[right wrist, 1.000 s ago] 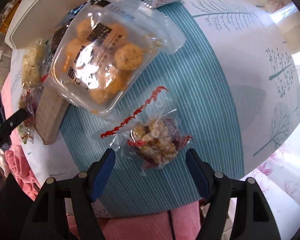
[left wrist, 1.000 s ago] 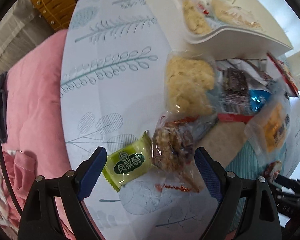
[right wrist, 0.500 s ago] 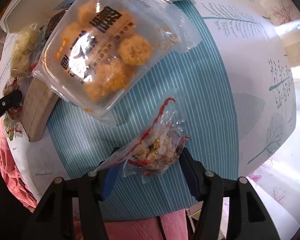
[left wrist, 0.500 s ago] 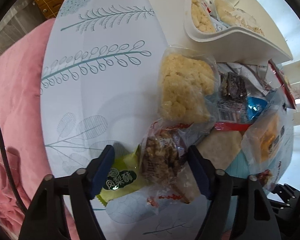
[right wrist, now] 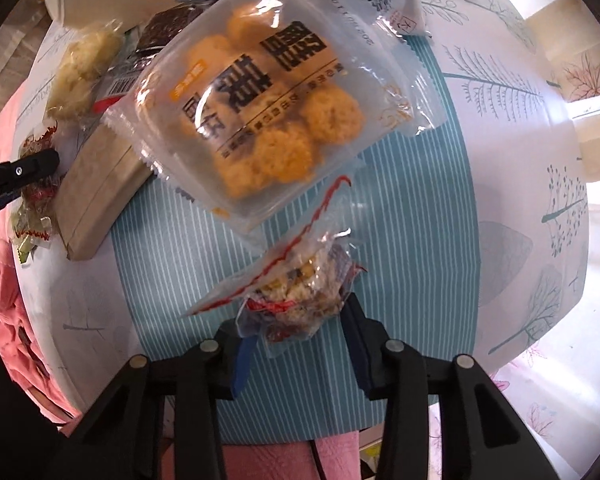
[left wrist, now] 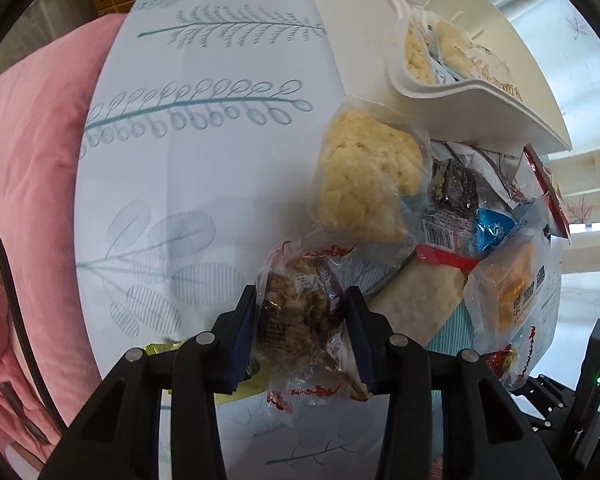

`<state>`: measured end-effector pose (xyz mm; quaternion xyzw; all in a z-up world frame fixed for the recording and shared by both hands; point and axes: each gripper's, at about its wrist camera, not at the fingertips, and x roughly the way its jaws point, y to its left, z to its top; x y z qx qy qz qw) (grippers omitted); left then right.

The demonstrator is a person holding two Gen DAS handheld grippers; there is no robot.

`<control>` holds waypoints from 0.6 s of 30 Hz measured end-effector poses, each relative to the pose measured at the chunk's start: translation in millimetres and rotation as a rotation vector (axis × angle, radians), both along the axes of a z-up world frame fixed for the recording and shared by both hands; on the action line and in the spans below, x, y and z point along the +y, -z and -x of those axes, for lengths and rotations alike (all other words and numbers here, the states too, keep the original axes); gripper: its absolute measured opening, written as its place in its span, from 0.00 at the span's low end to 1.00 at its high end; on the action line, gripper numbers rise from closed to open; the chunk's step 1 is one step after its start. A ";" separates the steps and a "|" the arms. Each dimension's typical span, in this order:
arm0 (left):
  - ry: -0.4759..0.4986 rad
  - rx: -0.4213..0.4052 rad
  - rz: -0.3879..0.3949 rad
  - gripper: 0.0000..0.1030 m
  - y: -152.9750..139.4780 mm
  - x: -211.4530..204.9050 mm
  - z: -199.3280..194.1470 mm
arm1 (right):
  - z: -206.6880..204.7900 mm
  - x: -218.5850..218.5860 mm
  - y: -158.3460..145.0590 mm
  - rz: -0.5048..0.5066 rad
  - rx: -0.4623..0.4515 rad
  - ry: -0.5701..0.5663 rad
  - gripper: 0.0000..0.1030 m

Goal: Organize snacks
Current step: 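Carry both packets over the white tray and open both tools to drop them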

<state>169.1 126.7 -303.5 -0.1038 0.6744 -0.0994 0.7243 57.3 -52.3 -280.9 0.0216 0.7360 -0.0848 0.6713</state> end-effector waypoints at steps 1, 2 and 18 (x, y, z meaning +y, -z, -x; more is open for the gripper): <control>-0.008 0.002 0.003 0.40 -1.9 1.2 2.8 | 0.3 3.1 -0.8 -0.018 0.001 0.001 0.38; -0.016 0.005 0.005 0.40 -2.0 3.9 6.8 | 1.4 4.8 -0.8 -0.035 0.003 0.005 0.38; -0.140 -0.108 0.068 0.40 -86.4 36.6 54.4 | -21.4 48.2 -61.4 -0.181 -0.087 -0.129 0.37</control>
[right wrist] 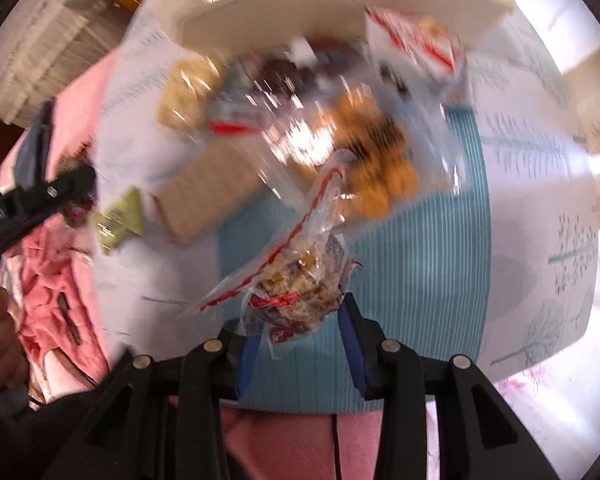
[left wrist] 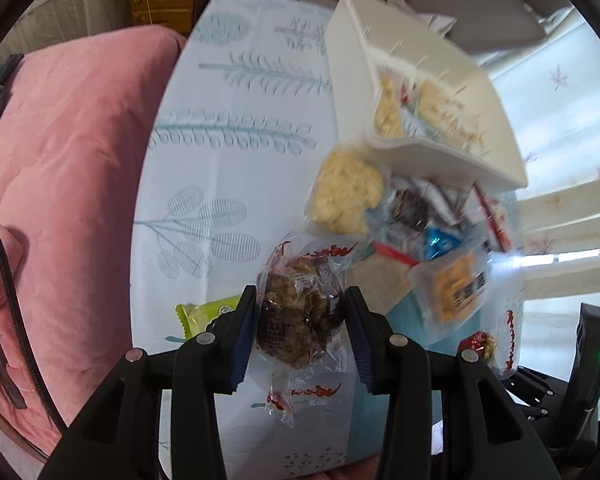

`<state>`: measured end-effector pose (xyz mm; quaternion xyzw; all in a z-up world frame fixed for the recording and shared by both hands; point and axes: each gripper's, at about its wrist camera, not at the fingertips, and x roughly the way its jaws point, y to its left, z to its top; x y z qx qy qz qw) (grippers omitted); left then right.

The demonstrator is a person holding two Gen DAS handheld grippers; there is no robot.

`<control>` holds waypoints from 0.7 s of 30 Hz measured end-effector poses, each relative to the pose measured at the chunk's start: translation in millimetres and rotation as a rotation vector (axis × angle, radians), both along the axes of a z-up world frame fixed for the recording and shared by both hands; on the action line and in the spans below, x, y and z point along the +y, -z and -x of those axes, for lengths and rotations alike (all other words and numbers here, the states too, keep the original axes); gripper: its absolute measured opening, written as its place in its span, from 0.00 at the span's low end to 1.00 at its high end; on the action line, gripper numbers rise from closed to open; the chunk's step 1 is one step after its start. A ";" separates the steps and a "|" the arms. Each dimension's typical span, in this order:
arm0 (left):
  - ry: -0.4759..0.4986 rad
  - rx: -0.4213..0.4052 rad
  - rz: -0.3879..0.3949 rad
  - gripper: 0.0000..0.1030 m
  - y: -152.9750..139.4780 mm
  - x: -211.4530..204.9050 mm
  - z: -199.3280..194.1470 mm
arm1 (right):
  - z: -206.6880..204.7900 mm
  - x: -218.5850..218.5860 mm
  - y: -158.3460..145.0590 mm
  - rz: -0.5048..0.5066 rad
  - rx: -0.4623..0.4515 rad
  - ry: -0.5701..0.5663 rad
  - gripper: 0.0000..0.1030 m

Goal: Organize snacks
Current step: 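Carry both packets over the white tray and open both tools to drop them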

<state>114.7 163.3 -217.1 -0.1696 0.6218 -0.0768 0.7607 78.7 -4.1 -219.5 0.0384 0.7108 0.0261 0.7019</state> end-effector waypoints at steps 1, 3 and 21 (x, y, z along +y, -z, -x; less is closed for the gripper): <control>-0.010 -0.011 0.007 0.40 -5.7 0.8 -0.3 | -4.7 3.2 -7.3 -0.009 -0.022 -0.013 0.37; -0.033 -0.038 0.018 0.40 -20.7 -7.1 -8.8 | -12.7 6.4 -19.5 -0.018 -0.058 -0.044 0.37; -0.130 -0.317 0.086 0.40 -128.5 -57.8 -36.2 | -66.4 -69.2 -129.4 -0.115 -0.448 -0.138 0.37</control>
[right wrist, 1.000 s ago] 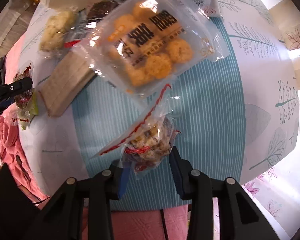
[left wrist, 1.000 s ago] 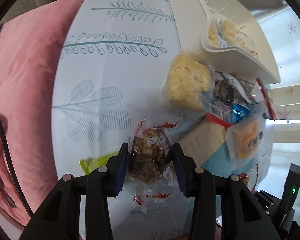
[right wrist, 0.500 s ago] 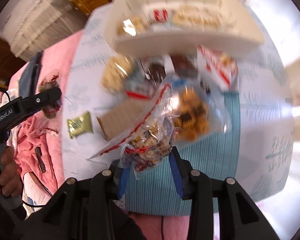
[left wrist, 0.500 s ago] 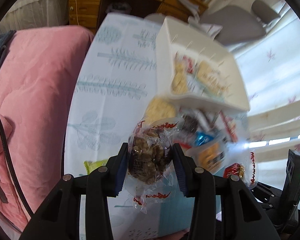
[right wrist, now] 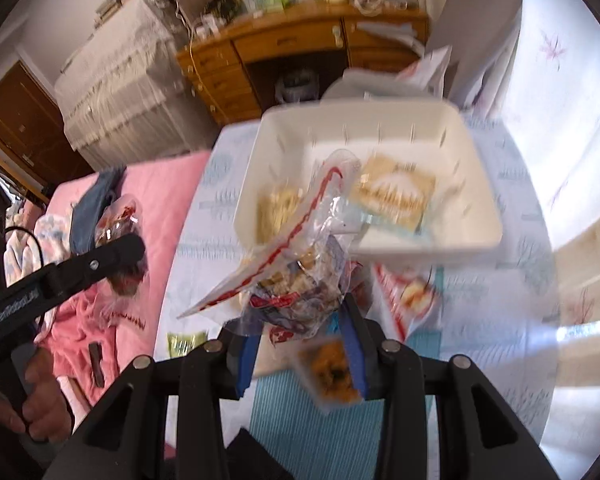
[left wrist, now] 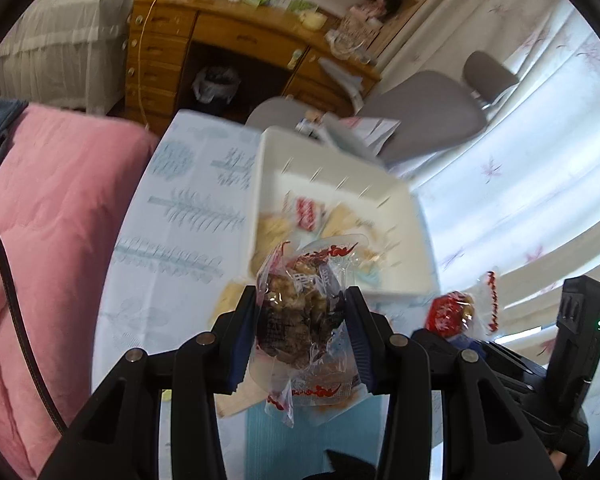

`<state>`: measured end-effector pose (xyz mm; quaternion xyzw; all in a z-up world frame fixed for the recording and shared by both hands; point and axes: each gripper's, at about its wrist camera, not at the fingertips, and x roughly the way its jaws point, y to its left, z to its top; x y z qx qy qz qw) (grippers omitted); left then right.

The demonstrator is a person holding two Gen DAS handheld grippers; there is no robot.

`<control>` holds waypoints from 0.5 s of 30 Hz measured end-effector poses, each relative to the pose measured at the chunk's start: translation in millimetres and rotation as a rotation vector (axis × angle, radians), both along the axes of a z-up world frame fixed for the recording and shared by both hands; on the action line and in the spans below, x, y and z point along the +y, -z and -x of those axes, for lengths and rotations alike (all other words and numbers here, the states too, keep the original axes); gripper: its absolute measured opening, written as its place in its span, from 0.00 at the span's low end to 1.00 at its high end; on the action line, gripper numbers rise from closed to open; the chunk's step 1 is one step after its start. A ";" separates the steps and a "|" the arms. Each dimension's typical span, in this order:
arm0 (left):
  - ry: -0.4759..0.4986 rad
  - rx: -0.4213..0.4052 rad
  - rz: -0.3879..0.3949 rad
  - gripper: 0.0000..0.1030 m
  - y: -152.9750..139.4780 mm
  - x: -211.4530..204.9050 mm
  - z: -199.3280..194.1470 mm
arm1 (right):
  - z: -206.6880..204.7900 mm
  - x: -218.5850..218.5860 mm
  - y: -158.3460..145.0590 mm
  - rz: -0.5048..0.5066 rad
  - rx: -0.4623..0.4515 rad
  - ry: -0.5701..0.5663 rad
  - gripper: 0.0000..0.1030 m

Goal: Organize snacks
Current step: 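Carry both packets over the white tray and open both tools to drop them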

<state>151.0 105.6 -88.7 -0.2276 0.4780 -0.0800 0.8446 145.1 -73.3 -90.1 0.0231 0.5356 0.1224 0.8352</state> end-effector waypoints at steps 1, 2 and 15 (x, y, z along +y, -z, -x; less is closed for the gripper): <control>-0.001 -0.023 0.004 0.40 -5.9 -5.7 -2.9 | -2.2 -2.4 -1.6 -0.003 -0.020 0.002 0.37; -0.003 -0.036 0.007 0.40 -8.5 -8.8 -4.8 | -5.3 -6.4 -3.7 -0.008 -0.048 0.004 0.37; -0.001 -0.084 -0.036 0.41 -12.8 -71.6 -56.5 | -48.2 -53.8 11.4 0.088 -0.324 -0.055 0.37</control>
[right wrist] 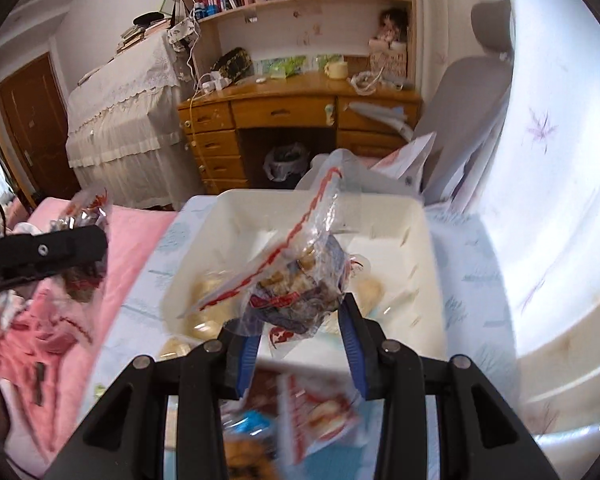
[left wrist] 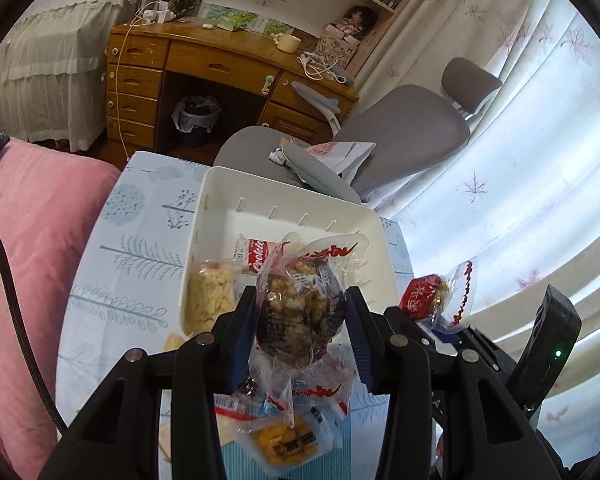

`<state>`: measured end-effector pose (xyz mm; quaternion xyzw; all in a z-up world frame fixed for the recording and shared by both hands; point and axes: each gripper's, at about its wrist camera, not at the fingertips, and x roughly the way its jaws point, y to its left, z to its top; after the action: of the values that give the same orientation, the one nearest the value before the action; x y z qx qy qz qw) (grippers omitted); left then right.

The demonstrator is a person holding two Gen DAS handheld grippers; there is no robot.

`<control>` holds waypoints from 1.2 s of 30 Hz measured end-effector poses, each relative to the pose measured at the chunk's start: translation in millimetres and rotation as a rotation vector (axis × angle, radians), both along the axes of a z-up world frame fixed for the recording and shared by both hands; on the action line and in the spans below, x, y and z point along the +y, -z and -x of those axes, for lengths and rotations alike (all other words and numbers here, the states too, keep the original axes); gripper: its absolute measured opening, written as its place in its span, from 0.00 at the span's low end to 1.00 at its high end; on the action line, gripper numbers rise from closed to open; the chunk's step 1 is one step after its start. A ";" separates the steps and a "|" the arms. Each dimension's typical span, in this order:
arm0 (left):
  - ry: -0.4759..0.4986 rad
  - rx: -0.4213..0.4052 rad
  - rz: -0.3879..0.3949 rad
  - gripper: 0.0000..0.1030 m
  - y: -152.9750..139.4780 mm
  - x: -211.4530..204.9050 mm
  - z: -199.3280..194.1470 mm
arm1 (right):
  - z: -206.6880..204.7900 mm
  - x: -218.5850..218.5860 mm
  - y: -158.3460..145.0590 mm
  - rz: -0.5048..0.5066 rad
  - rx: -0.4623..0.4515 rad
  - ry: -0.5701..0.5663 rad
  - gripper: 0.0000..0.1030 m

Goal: Organize snacks
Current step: 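Carry both packets over the white tray and open both tools to drop them, then withdraw both open tools from the tray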

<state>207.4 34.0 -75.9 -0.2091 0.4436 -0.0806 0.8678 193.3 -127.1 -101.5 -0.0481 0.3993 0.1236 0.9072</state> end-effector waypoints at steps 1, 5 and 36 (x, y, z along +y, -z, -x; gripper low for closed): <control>0.000 0.008 -0.015 0.41 2.7 -5.1 -5.4 | -2.5 -3.0 1.8 0.006 -0.014 -0.003 0.37; 0.004 0.034 -0.052 0.41 12.9 -22.5 -24.7 | -14.3 -18.3 10.9 0.027 -0.060 -0.001 0.37; -0.085 0.139 -0.143 0.77 19.8 -20.6 -5.2 | -11.7 -30.7 18.3 -0.013 0.047 -0.029 0.65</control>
<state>212.6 13.4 -95.7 -0.1704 0.4978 0.0029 0.8504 205.0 -157.8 -119.8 -0.0448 0.4191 0.1404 0.8959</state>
